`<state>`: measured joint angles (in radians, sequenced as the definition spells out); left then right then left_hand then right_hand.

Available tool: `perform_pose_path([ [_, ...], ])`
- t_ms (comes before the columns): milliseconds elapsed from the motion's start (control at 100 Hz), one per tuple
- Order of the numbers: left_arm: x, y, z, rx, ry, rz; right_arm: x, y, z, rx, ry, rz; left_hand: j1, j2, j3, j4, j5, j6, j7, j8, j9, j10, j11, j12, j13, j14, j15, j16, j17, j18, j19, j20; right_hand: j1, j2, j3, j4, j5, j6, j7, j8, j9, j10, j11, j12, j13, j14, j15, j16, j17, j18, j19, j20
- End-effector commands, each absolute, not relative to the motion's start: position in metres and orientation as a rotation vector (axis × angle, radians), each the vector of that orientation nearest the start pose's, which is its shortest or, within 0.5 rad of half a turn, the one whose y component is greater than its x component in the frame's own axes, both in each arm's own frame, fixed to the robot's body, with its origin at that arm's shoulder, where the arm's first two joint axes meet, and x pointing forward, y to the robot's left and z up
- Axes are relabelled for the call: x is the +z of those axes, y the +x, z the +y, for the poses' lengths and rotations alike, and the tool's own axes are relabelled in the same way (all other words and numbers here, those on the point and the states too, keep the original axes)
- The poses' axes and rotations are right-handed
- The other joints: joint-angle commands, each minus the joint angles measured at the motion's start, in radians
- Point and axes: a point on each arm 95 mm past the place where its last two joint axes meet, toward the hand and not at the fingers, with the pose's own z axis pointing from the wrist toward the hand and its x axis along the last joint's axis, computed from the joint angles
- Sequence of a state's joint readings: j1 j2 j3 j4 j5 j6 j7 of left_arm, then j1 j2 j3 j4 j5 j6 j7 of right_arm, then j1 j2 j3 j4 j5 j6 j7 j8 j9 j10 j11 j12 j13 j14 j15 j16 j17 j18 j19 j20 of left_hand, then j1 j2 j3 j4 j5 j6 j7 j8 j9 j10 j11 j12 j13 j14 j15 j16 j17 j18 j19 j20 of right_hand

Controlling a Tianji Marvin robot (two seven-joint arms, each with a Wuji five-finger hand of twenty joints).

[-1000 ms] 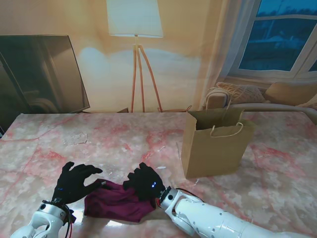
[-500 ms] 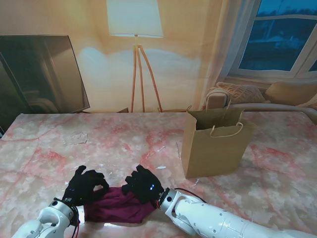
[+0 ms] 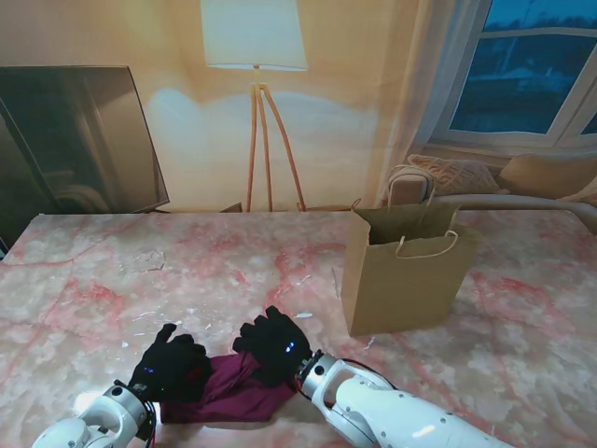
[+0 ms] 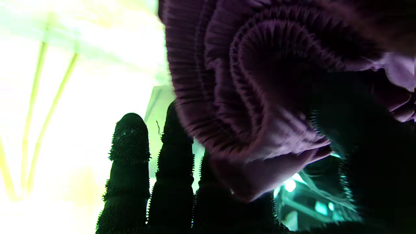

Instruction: Fold the socks and the shorts into the kraft paper bag

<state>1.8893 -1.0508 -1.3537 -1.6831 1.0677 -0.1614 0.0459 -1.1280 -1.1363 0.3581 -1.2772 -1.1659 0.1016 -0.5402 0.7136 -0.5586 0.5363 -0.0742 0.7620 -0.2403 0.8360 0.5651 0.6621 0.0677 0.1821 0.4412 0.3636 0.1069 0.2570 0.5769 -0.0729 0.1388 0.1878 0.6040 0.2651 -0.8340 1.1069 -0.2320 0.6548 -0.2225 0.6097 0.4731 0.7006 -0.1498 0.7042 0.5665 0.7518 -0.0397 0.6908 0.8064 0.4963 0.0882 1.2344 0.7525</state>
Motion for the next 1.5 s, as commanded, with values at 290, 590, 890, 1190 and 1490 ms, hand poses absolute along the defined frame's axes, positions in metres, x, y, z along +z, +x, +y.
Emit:
perform_pose_path([
  [290,-0.398,0.314,0.029,-1.344,-1.216,1.758,-0.338,0.343,0.15,1.91,0.675,1.737,0.045,-0.064,0.132,-0.065,0.004,-0.057,0.03,-0.005,-0.001,-0.046,0.029,0.023,-0.036,-0.02,0.017,-0.003,-0.011,-0.022,-0.023,0.031,-0.132,0.296,-0.261,0.085,-0.125,0.07,-0.128,-0.059,-0.106,0.062,-0.188,-0.183,-0.114,0.057,-0.359,-0.226,-0.17,0.081,-0.32,-0.023],
  [590,-0.405,0.314,0.02,-1.36,-1.15,1.767,-0.341,0.358,0.175,1.902,0.955,1.678,0.134,-0.041,0.235,-0.083,0.112,-0.117,0.022,-0.211,0.023,-0.064,0.051,0.033,-0.029,-0.027,0.049,0.003,-0.007,-0.031,-0.015,0.04,0.203,0.475,-0.07,0.021,-0.036,0.02,0.031,-0.106,-0.01,0.077,-0.162,-0.184,-0.001,0.089,-0.393,-0.283,-0.085,0.098,-0.313,-0.156],
  [890,-0.408,0.317,0.017,-1.378,-1.142,1.737,-0.361,0.361,0.19,1.671,1.112,1.898,0.127,-0.039,0.228,-0.086,0.127,-0.101,0.033,-0.262,0.031,-0.062,0.065,0.04,-0.031,-0.024,0.064,0.008,-0.008,-0.032,-0.007,0.041,0.024,0.234,-0.081,0.084,-0.247,0.18,-0.186,-0.113,-0.204,0.119,-0.277,-0.302,-0.172,0.169,-0.505,-0.396,-0.179,0.14,-0.373,-0.256],
  [1190,-0.411,0.318,0.016,-1.373,-1.169,1.714,-0.387,0.348,0.196,1.536,1.15,1.991,0.119,-0.034,0.222,-0.086,0.118,-0.086,0.038,-0.26,0.023,-0.059,0.066,0.043,-0.04,-0.018,0.067,0.009,-0.01,-0.034,-0.007,0.042,-0.004,0.192,-0.218,0.077,-0.526,0.4,-0.402,-0.144,-0.52,0.257,-0.321,-0.341,-0.377,0.301,-0.522,-0.471,-0.265,0.202,-0.422,-0.268],
  [1490,-0.412,0.319,0.015,-1.373,-1.173,1.692,-0.405,0.335,0.207,1.388,1.215,2.068,0.115,-0.031,0.219,-0.086,0.116,-0.08,0.038,-0.253,0.02,-0.056,0.065,0.044,-0.042,-0.016,0.068,0.011,-0.014,-0.034,-0.01,0.047,-0.056,0.11,-0.145,0.046,-0.49,0.509,-0.652,-0.285,-0.526,0.272,-0.169,-0.288,-0.198,0.243,-0.375,-0.351,-0.141,0.171,-0.195,-0.101],
])
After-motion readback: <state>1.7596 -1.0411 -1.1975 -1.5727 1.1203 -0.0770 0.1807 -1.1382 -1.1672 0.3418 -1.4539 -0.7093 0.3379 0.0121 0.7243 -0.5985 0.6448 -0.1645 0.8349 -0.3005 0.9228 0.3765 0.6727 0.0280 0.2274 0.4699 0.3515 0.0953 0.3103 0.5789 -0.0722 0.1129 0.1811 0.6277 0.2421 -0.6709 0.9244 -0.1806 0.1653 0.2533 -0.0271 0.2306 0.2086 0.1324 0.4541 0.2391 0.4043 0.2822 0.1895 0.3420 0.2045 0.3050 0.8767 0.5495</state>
